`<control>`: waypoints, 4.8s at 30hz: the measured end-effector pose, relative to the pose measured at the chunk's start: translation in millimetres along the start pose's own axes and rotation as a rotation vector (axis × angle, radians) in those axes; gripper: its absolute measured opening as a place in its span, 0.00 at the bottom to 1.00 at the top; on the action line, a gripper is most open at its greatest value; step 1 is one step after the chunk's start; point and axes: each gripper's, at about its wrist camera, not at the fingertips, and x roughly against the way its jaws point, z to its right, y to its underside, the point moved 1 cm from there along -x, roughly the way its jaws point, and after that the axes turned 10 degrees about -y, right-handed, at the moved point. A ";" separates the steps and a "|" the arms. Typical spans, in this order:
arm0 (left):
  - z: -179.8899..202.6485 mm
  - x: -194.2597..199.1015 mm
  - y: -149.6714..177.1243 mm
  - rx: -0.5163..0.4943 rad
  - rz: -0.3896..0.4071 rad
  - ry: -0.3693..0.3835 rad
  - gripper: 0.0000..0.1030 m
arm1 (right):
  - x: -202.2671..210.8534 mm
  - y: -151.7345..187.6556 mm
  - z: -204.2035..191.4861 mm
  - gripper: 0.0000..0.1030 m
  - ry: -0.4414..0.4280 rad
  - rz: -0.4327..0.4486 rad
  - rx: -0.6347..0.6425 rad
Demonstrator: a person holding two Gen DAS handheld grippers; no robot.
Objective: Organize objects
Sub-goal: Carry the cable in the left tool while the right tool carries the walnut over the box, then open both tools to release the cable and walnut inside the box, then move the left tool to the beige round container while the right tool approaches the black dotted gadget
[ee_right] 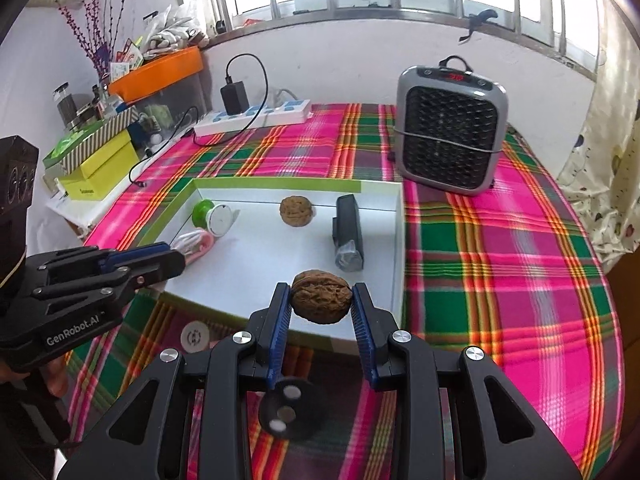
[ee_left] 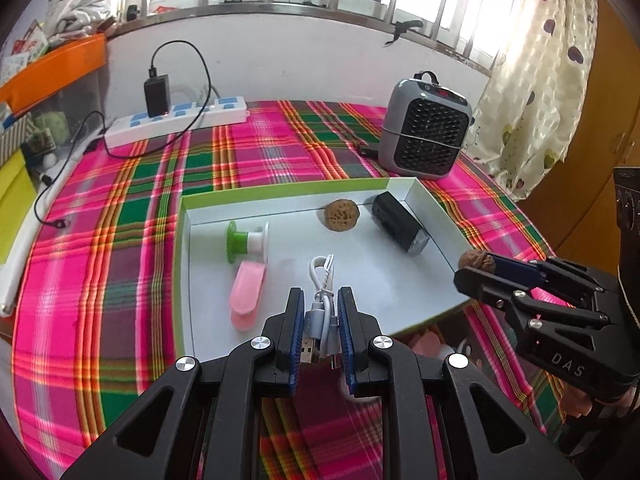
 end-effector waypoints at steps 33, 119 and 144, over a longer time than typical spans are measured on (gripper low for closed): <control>5.6 -59.0 -17.3 -0.031 -0.078 -0.041 0.15 | -48.9 -7.9 16.6 0.31 0.015 -0.121 -0.010; -5.9 30.6 48.4 0.059 0.008 0.001 0.31 | 23.7 54.1 -14.3 0.50 0.027 0.036 -0.015; -0.8 10.4 62.9 0.054 -0.073 0.061 0.37 | -7.0 65.6 -18.0 0.50 0.118 -0.080 0.037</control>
